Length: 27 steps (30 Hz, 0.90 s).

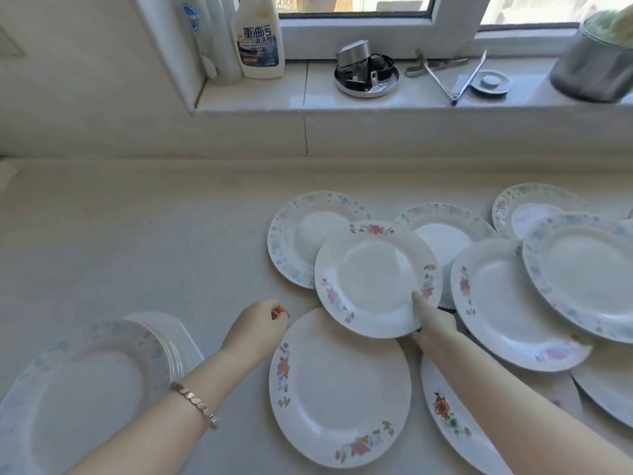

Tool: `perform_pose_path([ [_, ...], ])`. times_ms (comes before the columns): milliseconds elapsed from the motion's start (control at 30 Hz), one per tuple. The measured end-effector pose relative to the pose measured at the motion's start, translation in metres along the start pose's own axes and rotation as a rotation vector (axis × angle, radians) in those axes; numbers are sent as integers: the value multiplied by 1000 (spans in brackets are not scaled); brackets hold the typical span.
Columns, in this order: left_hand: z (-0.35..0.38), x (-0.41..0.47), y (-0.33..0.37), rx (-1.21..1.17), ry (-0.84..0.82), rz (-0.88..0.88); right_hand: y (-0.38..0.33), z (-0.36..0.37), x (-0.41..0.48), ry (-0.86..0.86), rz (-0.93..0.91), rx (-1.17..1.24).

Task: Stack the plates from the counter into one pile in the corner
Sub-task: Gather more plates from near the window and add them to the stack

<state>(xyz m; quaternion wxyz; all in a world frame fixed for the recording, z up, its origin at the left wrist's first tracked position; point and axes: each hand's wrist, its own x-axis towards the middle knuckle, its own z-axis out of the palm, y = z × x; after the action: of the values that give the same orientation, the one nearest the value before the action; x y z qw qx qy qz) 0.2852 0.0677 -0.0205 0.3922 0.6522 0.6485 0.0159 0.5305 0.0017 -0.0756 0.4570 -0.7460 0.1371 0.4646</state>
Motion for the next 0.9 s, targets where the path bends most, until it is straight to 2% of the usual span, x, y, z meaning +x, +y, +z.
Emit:
perform_pose_path([
  [133, 18, -1, -16, 194, -41, -96, 4, -4, 1, -107, -175, 87],
  [200, 27, -2, -22, 257, -89, -150, 6, -8, 1, -174, -171, 150],
  [333, 39, 2, -30, 120, -167, -227, 10, -15, -3, -339, -103, 299],
  [433, 43, 3, -36, -30, -143, -264, 7, -20, -13, -427, -122, 341],
  [667, 28, -32, -30, -301, 19, -75, 2, -28, -48, -556, -215, 307],
  [767, -4, -51, -36, -433, 205, -25, -3, -20, -68, -617, -219, 304],
  [900, -70, -76, -71, -589, 535, -85, -4, 4, -93, -730, -202, 267],
])
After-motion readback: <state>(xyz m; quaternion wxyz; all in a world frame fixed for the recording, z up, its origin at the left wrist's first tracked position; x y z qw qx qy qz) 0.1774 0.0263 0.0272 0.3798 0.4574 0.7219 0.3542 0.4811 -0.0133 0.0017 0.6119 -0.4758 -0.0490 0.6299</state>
